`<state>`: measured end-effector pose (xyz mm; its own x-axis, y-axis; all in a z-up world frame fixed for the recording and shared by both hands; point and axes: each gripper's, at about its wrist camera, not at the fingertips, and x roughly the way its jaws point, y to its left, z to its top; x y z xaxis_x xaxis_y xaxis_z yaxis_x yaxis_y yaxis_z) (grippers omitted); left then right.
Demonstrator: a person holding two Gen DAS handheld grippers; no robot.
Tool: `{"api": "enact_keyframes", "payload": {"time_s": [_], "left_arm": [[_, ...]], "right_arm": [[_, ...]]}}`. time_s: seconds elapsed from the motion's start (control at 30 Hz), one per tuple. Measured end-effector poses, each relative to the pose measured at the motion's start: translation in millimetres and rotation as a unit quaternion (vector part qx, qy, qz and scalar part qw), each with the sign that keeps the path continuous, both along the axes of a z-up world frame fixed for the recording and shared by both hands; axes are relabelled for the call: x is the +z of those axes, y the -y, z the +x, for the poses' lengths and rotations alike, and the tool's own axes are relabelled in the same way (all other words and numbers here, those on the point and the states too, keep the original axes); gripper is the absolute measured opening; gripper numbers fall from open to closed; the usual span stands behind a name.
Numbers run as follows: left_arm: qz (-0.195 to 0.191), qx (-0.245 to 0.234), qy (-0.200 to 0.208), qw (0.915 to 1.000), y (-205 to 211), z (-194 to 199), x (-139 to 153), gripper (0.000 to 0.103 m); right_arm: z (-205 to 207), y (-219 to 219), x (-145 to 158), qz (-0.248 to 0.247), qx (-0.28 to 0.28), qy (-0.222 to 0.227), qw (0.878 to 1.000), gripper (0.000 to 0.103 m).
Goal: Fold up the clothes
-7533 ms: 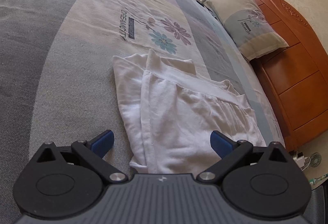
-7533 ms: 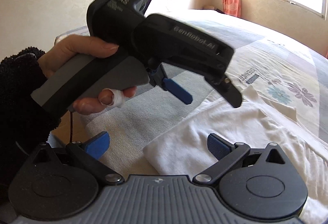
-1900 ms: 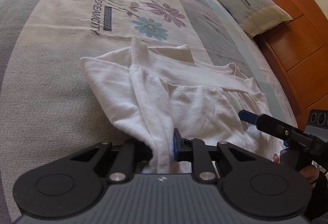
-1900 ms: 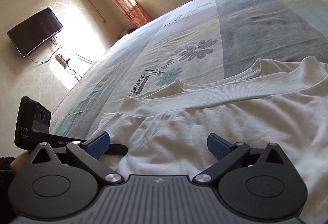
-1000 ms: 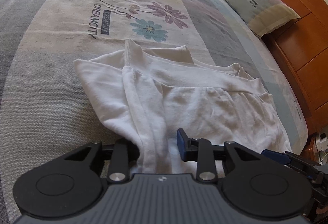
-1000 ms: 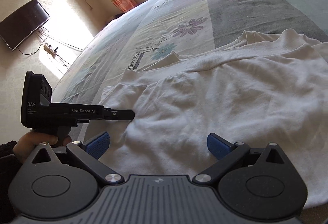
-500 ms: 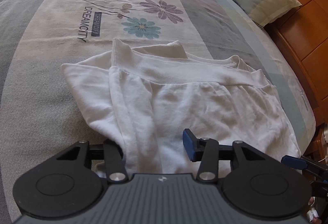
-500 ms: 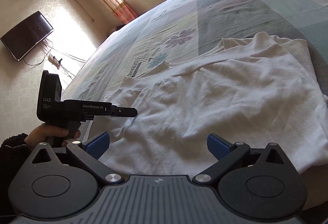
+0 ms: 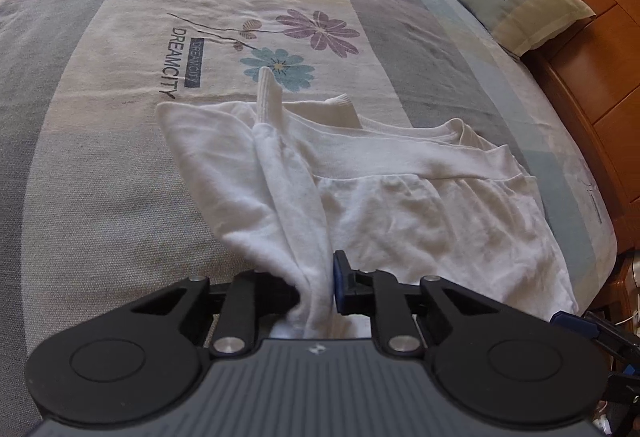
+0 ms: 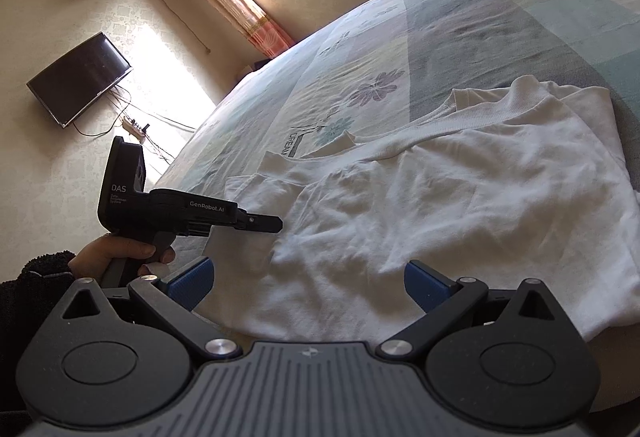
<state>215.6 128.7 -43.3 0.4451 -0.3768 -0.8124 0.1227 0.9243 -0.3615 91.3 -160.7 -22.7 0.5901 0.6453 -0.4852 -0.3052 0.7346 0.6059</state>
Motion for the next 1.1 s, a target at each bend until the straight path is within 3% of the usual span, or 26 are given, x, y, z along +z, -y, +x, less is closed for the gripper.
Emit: {"api": "enact_keyframes", "payload": {"time_s": [0.13,0.4,0.73,1.1], "left_arm": [[-0.018,-0.007,0.008,0.9998,7,-3,18,0.015],[-0.016,-0.022,0.008,0.9996,35,-6,43,0.016],[-0.016,-0.029,-0.015,0.9993,78,3,62,0.016],[-0.03,-0.048,-0.04,0.9976,135,19,75,0.016]], "right_arm": [[-2,6,4,0.0,0.002,0.012,1.0,0.103],[-1,28,9,0.006,-0.012,0.017,1.0,0.103],[-3,41,10,-0.005,0.005,0.02,1.0,0.103],[-8,76,8,-0.009,-0.016,0.024,1.0,0.103]]}}
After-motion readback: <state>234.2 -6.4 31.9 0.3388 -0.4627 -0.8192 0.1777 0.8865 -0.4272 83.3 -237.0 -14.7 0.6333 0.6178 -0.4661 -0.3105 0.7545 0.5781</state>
